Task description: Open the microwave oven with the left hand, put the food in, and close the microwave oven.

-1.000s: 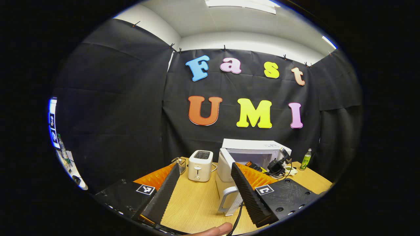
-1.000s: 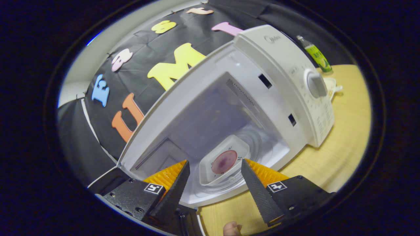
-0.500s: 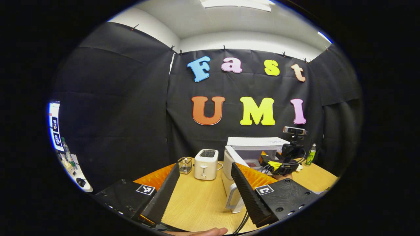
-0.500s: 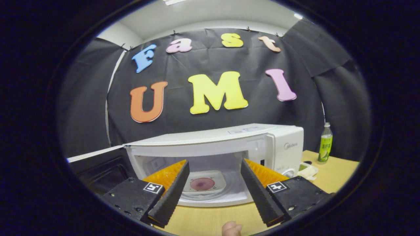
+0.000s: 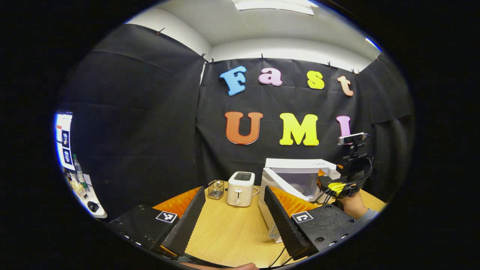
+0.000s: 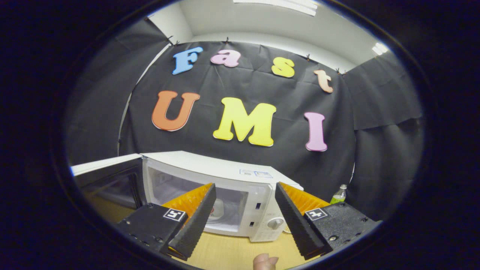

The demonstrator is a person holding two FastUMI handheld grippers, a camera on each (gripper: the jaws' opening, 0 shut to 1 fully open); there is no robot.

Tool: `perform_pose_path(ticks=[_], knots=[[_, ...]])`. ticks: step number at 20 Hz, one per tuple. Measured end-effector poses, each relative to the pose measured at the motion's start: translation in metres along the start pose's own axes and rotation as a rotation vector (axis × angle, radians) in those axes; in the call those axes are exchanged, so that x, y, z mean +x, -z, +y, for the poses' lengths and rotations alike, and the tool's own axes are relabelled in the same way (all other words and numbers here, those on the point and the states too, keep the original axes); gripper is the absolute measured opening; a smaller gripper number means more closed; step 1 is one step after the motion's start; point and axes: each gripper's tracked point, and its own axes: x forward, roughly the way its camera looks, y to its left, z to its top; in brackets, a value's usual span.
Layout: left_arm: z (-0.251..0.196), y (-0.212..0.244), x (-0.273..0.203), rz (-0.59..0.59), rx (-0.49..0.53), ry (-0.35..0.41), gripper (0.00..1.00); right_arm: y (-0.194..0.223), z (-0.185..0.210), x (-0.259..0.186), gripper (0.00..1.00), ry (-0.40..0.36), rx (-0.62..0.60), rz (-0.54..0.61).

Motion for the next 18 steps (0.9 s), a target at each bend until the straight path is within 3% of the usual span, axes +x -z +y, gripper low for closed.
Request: perform_pose_path(ticks=[2, 3, 4, 5, 9, 13, 14, 15, 16, 17, 18], knots=[[0.000, -0.007, -0.011, -0.023, -0.010, 0.006, 0.95, 0.017, 0.018, 0.004, 0.95, -0.038, -0.008, 0.031], [0.002, -0.013, -0.014, -0.039, -0.010, 0.003, 0.83, 0.021, 0.023, 0.004, 1.00, -0.043, -0.020, 0.036], [0.005, -0.016, -0.016, -0.051, -0.010, -0.005, 0.82, 0.027, 0.024, 0.006, 1.00, -0.040, -0.045, 0.040], [0.007, -0.018, -0.019, -0.056, -0.014, -0.010, 0.94, 0.035, 0.024, 0.007, 1.00, -0.037, -0.070, 0.046], [0.009, -0.014, -0.015, -0.057, -0.026, 0.005, 0.92, 0.045, 0.021, 0.000, 1.00, -0.058, -0.016, 0.063], [0.013, 0.000, 0.002, -0.029, -0.009, 0.020, 0.89, 0.016, -0.005, -0.033, 1.00, -0.063, 0.010, 0.015], [0.013, 0.005, 0.005, -0.022, 0.002, 0.022, 0.72, 0.007, -0.014, -0.043, 1.00, -0.069, 0.025, 0.005], [0.017, 0.005, 0.010, -0.023, 0.019, 0.022, 0.77, 0.000, -0.022, -0.057, 1.00, -0.075, 0.037, -0.003], [0.020, 0.008, 0.013, -0.020, 0.033, 0.014, 0.54, -0.009, -0.034, -0.070, 1.00, -0.071, 0.045, -0.011], [0.022, 0.011, 0.019, -0.017, 0.049, 0.007, 0.57, -0.020, -0.045, -0.083, 1.00, -0.073, 0.050, -0.029], [0.024, 0.011, 0.022, -0.024, 0.067, -0.001, 0.32, -0.029, -0.056, -0.097, 1.00, -0.071, 0.047, -0.038]])
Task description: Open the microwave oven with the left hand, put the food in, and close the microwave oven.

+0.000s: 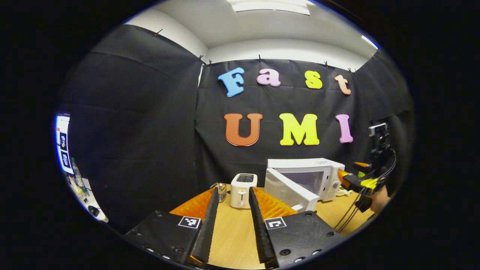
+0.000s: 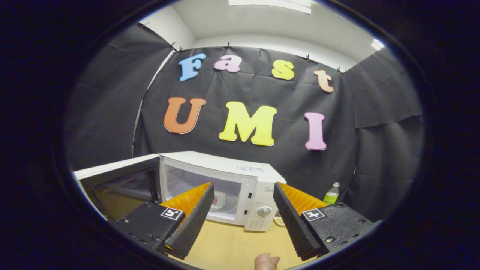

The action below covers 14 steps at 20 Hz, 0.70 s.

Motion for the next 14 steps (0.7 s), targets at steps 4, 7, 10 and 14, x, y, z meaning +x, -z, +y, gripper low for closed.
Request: perform_pose_path(ticks=[4, 7, 10, 14], knots=[[-0.006, 0.013, 0.009, 0.012, 0.004, 0.008, 0.08, -0.034, -0.037, -0.054, 1.00, 0.011, -0.007, -0.047], [-0.008, 0.029, 0.021, 0.024, -0.032, 0.023, 0.00, -0.051, -0.061, -0.091, 1.00, 0.013, 0.016, -0.062], [-0.019, 0.065, 0.043, 0.070, -0.066, 0.065, 0.00, -0.064, -0.086, -0.128, 1.00, 0.020, 0.014, -0.078], [-0.062, 0.111, 0.071, 0.086, -0.076, 0.227, 0.00, -0.061, -0.107, -0.162, 1.00, 0.019, 0.024, -0.047]])
